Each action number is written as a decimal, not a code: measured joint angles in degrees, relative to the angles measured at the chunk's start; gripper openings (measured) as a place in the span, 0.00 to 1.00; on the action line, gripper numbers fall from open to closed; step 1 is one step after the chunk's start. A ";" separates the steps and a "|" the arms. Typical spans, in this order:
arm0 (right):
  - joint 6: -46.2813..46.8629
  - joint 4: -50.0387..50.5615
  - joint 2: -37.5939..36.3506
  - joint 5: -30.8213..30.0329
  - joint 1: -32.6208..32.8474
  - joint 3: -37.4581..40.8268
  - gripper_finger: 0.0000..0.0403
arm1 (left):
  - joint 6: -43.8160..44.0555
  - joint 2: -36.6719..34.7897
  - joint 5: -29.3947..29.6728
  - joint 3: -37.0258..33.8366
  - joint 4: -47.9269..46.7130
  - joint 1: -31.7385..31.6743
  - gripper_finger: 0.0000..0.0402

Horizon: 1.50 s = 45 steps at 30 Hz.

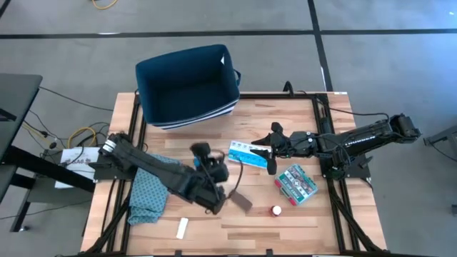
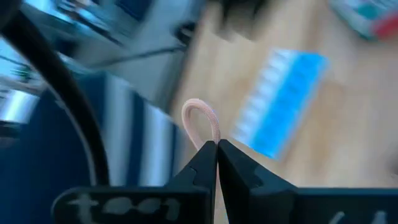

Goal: Pick & place medical supplies in basket/bin
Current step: Put the pink pill dispenser into the blue bin

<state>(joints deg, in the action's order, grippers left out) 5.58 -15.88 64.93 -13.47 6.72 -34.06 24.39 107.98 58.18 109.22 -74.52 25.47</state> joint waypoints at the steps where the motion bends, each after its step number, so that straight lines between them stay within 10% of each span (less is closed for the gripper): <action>1: -0.01 0.00 0.00 0.01 0.00 0.00 0.33 | -1.22 -0.02 2.12 2.35 -1.22 -0.34 0.00; 12: -0.07 0.04 0.00 0.04 0.00 0.08 0.33 | -26.97 -0.05 31.83 25.71 -0.36 -6.22 0.00; 22: -0.09 0.26 -0.02 0.00 -0.04 0.07 0.33 | -42.27 -8.38 31.98 23.25 17.22 -25.73 0.00; 38: -2.60 0.39 -0.02 -0.09 -0.11 0.07 0.33 | -11.59 -7.10 -2.99 13.09 -8.33 -43.64 0.00; 45: -3.02 0.17 -0.02 -0.09 -0.11 0.07 0.33 | -12.49 -6.99 -7.29 -1.25 -8.07 -46.11 0.00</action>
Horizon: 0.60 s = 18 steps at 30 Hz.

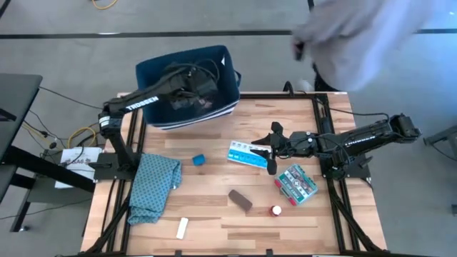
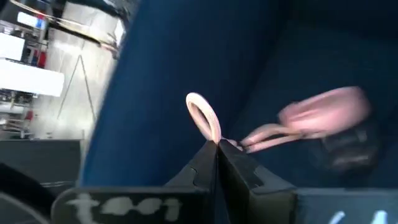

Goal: Pick & place medical supplies in basket/bin
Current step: Put the pink pill dispenser into the blue bin, then put the blue bandage into the blue bin

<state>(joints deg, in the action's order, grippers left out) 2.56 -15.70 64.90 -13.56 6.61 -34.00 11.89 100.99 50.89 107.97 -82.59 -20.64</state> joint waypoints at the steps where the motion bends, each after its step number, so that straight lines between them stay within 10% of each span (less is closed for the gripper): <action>1: 0.37 -0.10 0.00 0.00 0.00 0.00 0.33 | -0.80 0.00 -0.04 -2.13 0.73 -0.17 0.00; 18: 7.87 4.03 0.07 0.13 0.41 -0.02 0.33 | -9.06 -0.04 -9.14 -9.00 11.31 0.81 0.30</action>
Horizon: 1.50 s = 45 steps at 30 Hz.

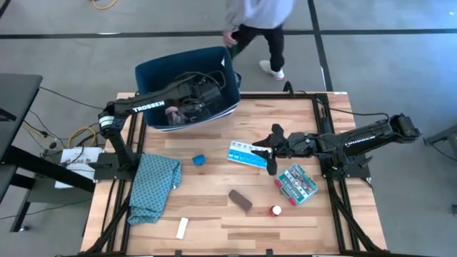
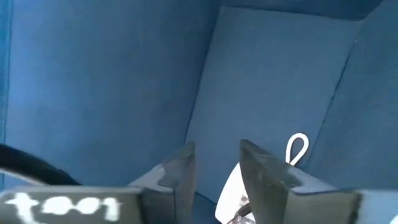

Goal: Pick & place medical supplies in basket/bin
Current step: Put the blue bandage into the blue bin

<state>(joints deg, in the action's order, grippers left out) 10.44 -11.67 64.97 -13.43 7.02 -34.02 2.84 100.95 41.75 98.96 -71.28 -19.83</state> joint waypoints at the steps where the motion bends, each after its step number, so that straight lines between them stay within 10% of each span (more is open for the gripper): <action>1: -0.04 0.59 0.00 0.02 0.11 0.00 0.33 | 0.06 -0.01 0.64 0.42 -0.49 0.51 0.31; 15: 0.22 -12.95 14.34 0.07 -5.70 -2.84 0.37 | 8.90 -0.64 18.88 13.83 -18.52 12.07 0.34; 29: -14.95 -8.43 42.61 12.42 -5.06 -30.07 0.54 | 10.81 -10.12 20.11 14.18 -18.77 20.28 0.34; 45: -21.42 2.95 65.66 11.40 -4.06 -55.12 0.53 | 15.45 -17.94 16.79 14.16 -18.73 23.36 0.34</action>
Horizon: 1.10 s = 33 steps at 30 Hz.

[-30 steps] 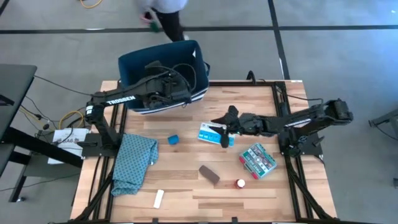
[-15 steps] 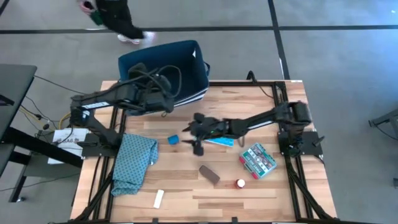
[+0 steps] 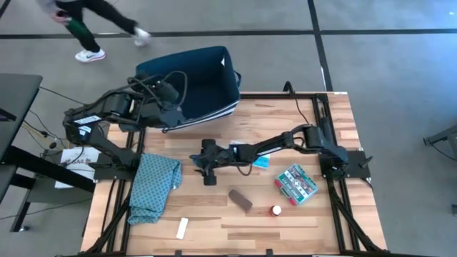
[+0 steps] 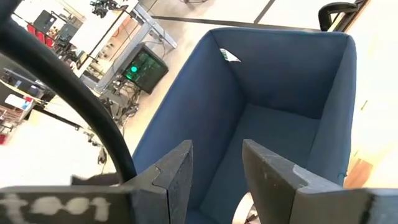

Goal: Pick & place medical supplies in basket/bin
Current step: Put the blue bandage into the blue bin

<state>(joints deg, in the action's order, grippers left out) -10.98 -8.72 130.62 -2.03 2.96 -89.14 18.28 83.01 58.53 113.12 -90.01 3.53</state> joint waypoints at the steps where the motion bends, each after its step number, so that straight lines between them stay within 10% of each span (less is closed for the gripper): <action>1: 0.00 0.16 1.15 -0.46 -0.37 -0.95 0.52 | 0.00 -0.04 -0.45 0.00 0.00 0.00 0.34; 23: 2.36 7.66 2.85 -2.78 -2.94 -2.98 0.23 | 1.30 0.19 -4.99 -0.02 -0.01 0.14 0.34; 33: 1.91 25.45 -12.98 -2.12 2.42 -2.76 0.19 | 1.98 0.00 -5.68 -0.02 0.00 1.85 0.34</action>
<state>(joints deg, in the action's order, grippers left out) -9.07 16.74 117.65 -4.15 5.38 -91.90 20.26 83.01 52.85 113.10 -90.01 5.38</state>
